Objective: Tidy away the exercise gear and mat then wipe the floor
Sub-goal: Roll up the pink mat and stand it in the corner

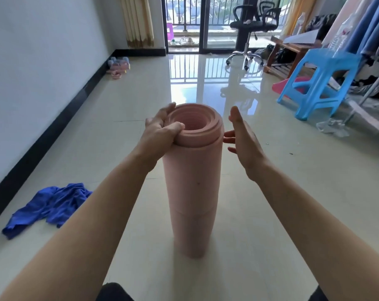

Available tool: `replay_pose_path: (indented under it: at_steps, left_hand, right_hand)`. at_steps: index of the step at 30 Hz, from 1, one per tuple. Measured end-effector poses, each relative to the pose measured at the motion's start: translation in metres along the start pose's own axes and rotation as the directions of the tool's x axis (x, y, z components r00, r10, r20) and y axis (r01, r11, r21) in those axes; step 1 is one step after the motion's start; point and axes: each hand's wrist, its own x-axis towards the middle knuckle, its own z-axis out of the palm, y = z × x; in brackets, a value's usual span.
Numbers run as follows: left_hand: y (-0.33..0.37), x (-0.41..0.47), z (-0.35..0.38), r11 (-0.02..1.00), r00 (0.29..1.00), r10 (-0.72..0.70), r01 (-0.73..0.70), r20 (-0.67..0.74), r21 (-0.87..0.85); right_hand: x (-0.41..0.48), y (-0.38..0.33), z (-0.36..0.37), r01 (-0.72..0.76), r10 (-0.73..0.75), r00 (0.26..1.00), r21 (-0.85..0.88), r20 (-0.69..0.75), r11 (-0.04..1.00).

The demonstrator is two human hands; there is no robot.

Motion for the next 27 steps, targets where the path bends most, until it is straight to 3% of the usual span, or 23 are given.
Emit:
replay_pose_path:
  at_steps: [3,6,10,16,18,21,22,24,27]
  left_hand:
    - [0.003,-0.004,-0.003,0.999,0.991,-0.048,0.044,0.123,0.031]
    - [0.011,-0.016,-0.005,0.982,0.972,-0.179,0.168,0.153,0.081]
    - [0.018,-0.028,0.0,0.96,0.96,-0.273,0.276,0.065,-0.047]
    - [0.045,-0.026,-0.012,0.982,0.974,-0.098,0.061,-0.207,-0.178]
    - [0.042,-0.022,-0.02,0.986,0.976,-0.102,0.073,-0.194,-0.151]
    - [0.026,-0.017,-0.02,0.962,0.96,-0.265,0.258,-0.087,-0.087]
    - [0.016,-0.013,-0.02,0.964,0.96,-0.264,0.258,-0.093,-0.065]
    - [0.005,-0.009,-0.021,0.977,0.967,-0.213,0.212,-0.139,-0.02]
    - [0.006,-0.003,-0.024,0.965,0.954,-0.261,0.264,-0.144,-0.004]
  right_hand:
    - [0.011,-0.006,0.002,-0.084,0.084,0.996,-0.024,-0.018,0.996]
    - [0.008,-0.008,0.006,-0.197,0.202,0.978,-0.093,0.045,0.976]
    - [0.006,-0.019,0.004,-0.192,0.192,0.981,-0.061,-0.011,0.979]
    - [0.0,-0.043,-0.006,-0.057,0.057,0.998,0.015,-0.036,0.998]
    - [0.004,-0.045,-0.011,-0.123,0.124,0.992,-0.041,0.004,0.992]
    - [0.005,-0.032,-0.003,-0.2,0.217,0.972,-0.171,0.089,0.965]
    - [0.005,-0.025,0.003,-0.208,0.235,0.962,-0.184,0.136,0.961]
    - [0.007,-0.012,0.012,-0.231,0.26,0.947,-0.162,0.19,0.959]
    - [0.012,-0.01,0.015,-0.304,0.322,0.922,-0.115,0.216,0.946]
